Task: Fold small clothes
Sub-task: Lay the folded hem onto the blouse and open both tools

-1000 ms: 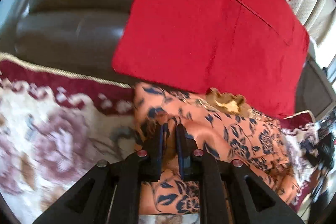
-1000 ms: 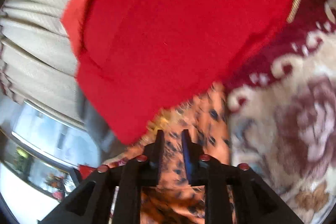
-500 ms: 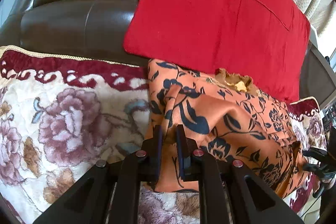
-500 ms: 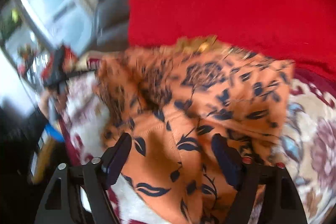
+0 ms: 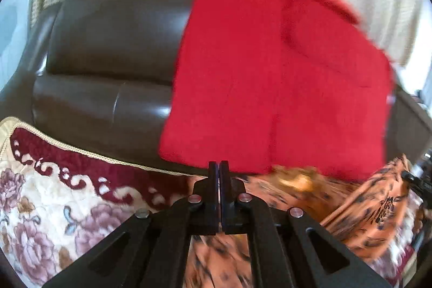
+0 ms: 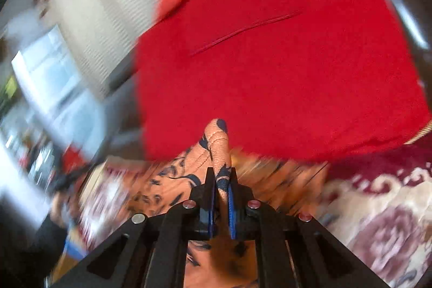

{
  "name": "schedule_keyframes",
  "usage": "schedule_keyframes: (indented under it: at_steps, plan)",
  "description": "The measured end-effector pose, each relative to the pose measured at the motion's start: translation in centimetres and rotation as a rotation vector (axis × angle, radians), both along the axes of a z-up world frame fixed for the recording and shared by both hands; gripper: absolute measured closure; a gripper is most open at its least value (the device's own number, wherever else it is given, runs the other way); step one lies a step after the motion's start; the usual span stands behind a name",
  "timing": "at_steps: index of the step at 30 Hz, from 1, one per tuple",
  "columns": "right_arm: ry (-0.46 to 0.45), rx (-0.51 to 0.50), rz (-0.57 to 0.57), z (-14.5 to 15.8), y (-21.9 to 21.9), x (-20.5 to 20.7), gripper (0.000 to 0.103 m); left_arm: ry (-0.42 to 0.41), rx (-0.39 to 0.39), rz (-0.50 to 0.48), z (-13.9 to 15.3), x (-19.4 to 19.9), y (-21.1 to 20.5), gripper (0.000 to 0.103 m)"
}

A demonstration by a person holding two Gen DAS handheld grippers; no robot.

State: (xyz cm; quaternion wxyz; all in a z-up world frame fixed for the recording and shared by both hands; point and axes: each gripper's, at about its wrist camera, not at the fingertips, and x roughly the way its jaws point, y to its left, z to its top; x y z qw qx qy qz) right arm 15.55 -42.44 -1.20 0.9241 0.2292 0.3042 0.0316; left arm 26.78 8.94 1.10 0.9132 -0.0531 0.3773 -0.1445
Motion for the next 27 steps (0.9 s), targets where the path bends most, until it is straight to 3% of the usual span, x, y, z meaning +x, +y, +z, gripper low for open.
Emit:
schedule_keyframes:
  at_steps: [1,2,3,4,5,7,8,9,12,15,20,22,23,24,25,27]
  plan:
    - [0.074,0.030,-0.045,-2.8,-1.9,2.2,0.089,0.046,0.024,0.018,-1.4,1.5,-0.4,0.102]
    - [0.138,0.031,-0.078,-4.8,-2.8,3.0,0.080,0.116,0.081,0.049,-3.6,3.0,-0.6,0.102]
    - [0.211,0.034,-0.122,-6.9,-3.5,3.4,0.055,0.154,0.104,0.062,-4.8,3.2,-0.5,0.102]
    - [0.255,0.066,-0.152,-8.7,-4.0,3.0,0.043,0.181,0.095,0.056,-5.6,2.6,0.0,0.102]
    - [0.233,0.123,-0.167,-9.9,-4.2,1.5,0.031,0.174,0.057,0.027,-6.1,1.3,0.6,0.100]
    - [0.201,0.160,-0.155,-10.8,-3.8,-1.6,0.030,0.160,0.063,-0.017,-6.8,-1.2,1.3,0.075]
    - [0.198,0.159,-0.145,-11.0,-3.6,-2.8,0.029,0.163,0.086,-0.036,-7.1,-2.2,1.5,0.051]
    - [0.200,0.163,-0.133,-11.2,-3.2,-3.8,0.028,0.160,0.097,-0.062,-7.3,-2.9,1.5,0.041]
    - [0.218,0.171,-0.085,-11.4,-1.9,-5.9,0.028,0.134,0.139,-0.107,-7.2,-2.7,0.1,0.041]
    - [0.205,0.145,-0.059,-11.6,-0.3,-6.3,0.028,0.125,0.089,-0.128,-6.3,-1.0,-1.5,0.041]
    - [0.207,0.164,-0.058,-12.3,-0.2,-6.2,0.028,0.163,0.215,-0.202,-7.3,1.8,-6.1,0.041]
    - [0.212,0.174,-0.068,-12.3,-0.4,-6.3,0.028,0.175,0.269,-0.208,-8.2,2.4,-7.2,0.049]
    - [0.213,0.180,-0.073,-12.4,-0.5,-6.4,0.028,0.185,0.293,-0.220,-8.8,2.7,-7.6,0.061]
    - [0.213,0.183,-0.075,-12.5,-0.6,-6.5,0.028,0.204,0.309,-0.222,-9.4,3.2,-7.8,0.081]
    - [0.213,0.186,-0.077,-12.6,-0.6,-6.5,0.028,0.225,0.315,-0.220,-9.8,3.5,-8.0,0.088]
    - [0.215,0.185,-0.079,-12.4,-0.8,-6.8,0.028,0.248,0.331,-0.222,-10.5,3.8,-8.3,0.092]
